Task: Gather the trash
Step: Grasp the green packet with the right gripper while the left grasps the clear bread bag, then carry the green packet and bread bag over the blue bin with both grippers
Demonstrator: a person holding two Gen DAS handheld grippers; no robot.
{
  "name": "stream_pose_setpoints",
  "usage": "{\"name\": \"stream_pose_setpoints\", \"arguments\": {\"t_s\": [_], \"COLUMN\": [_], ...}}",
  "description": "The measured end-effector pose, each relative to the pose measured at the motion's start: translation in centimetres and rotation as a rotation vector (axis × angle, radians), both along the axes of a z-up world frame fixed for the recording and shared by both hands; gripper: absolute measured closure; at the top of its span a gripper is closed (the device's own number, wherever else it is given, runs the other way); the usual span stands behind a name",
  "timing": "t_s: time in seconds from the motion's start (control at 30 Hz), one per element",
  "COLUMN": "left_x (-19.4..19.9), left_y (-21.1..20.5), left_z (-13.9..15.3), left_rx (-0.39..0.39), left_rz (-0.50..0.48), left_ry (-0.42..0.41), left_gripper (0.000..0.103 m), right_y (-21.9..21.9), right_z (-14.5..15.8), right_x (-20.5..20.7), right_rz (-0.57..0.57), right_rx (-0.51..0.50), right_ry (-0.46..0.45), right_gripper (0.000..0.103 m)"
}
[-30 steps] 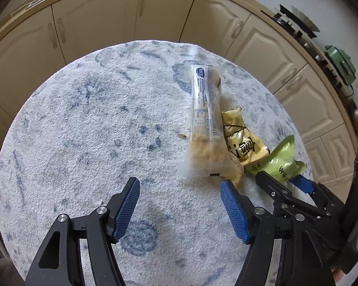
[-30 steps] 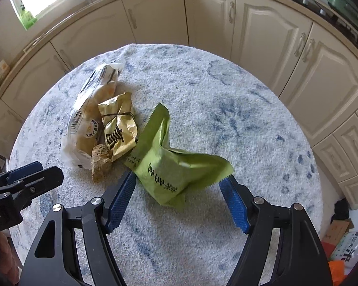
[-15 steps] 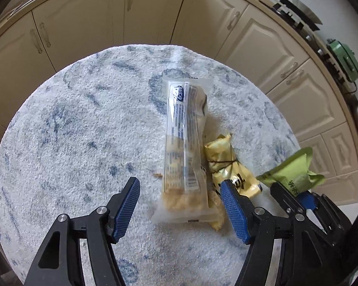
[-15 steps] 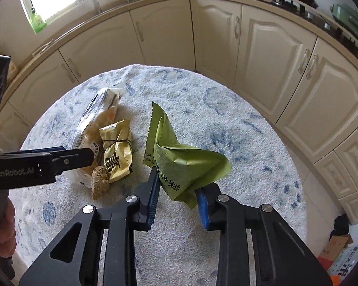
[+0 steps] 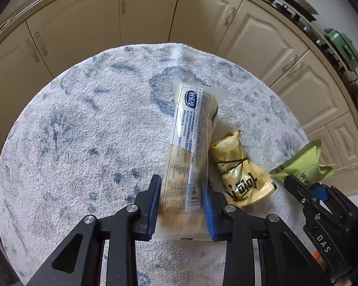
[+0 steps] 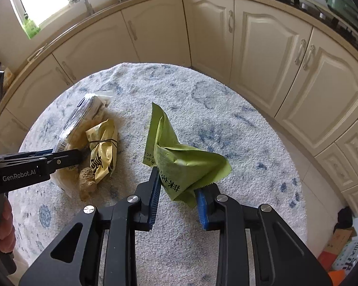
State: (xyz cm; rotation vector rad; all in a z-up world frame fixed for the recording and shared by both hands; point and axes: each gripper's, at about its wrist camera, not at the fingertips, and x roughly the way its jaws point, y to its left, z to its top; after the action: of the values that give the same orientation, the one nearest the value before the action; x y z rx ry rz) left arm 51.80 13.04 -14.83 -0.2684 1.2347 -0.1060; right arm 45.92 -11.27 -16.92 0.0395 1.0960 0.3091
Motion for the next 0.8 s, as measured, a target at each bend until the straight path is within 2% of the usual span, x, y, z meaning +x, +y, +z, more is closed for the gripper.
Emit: {"name": "stream_pose_setpoints", "arguments": {"t_s": [0.2, 0.4, 0.63, 0.8], "left_x": [-2.8, -7.3, -12.5, -16.0], "left_y": [0.3, -1.2, -3.0, -3.5], "left_z": [1.2, 3.5, 5.7, 6.7], "left_rx": [0.026, 0.129, 0.171, 0.175], "left_rz": [-0.007, -0.025, -0.068, -0.058], "left_ry": [-0.004, -0.078, -0.133, -0.157], "left_gripper": [0.075, 0.076, 0.076, 0.076], "right_y": [-0.6, -1.7, -3.4, -4.3], "right_z": [0.8, 0.5, 0.7, 1.1], "right_x": [-1.6, -3.8, -6.9, -9.4], "right_rz": [-0.009, -0.039, -0.071, -0.075], "right_rx": [0.004, 0.033, 0.047, 0.036], "right_ry": [-0.006, 0.018, 0.03, 0.031], "right_gripper": [0.076, 0.076, 0.076, 0.076]}}
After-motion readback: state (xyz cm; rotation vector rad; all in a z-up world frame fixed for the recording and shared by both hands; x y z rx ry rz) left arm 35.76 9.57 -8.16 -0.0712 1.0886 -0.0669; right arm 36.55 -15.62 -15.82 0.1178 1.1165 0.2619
